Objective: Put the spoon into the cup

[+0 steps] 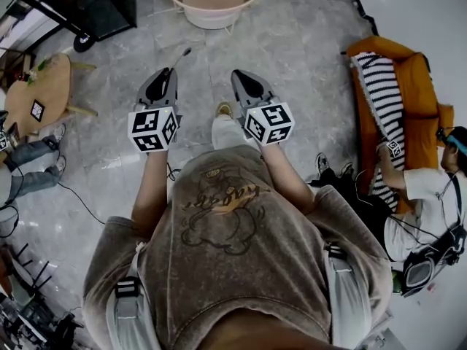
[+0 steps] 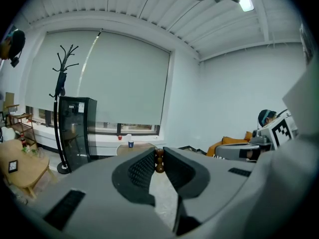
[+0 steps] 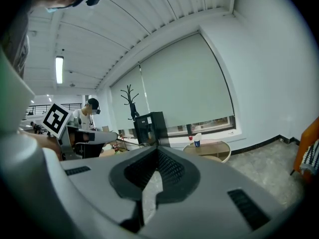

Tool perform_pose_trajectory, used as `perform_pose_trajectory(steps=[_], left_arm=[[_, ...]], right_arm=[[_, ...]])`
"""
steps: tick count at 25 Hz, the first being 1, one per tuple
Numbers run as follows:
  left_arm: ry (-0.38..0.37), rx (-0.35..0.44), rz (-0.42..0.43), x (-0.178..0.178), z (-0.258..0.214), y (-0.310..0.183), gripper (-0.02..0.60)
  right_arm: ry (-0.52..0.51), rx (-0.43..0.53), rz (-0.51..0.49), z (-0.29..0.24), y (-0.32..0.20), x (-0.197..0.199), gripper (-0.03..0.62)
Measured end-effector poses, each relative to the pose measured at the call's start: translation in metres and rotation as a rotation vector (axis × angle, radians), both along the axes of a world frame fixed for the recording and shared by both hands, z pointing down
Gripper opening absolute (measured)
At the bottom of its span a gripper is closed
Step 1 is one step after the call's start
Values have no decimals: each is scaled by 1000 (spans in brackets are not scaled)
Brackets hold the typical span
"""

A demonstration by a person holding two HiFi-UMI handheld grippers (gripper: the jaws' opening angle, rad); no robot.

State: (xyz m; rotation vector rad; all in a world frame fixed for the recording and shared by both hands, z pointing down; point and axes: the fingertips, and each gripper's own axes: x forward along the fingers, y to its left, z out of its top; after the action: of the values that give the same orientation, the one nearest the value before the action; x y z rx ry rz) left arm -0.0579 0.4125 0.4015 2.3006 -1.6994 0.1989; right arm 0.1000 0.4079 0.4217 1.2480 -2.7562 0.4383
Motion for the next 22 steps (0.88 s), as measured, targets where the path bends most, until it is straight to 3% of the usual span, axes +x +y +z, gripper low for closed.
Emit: perform_pose_trajectory(steps=[22], left_arm=[[-1,-16,-89,19,-5,-151,60]], right_arm=[[-1,0,-77,-12,-170,22,14]])
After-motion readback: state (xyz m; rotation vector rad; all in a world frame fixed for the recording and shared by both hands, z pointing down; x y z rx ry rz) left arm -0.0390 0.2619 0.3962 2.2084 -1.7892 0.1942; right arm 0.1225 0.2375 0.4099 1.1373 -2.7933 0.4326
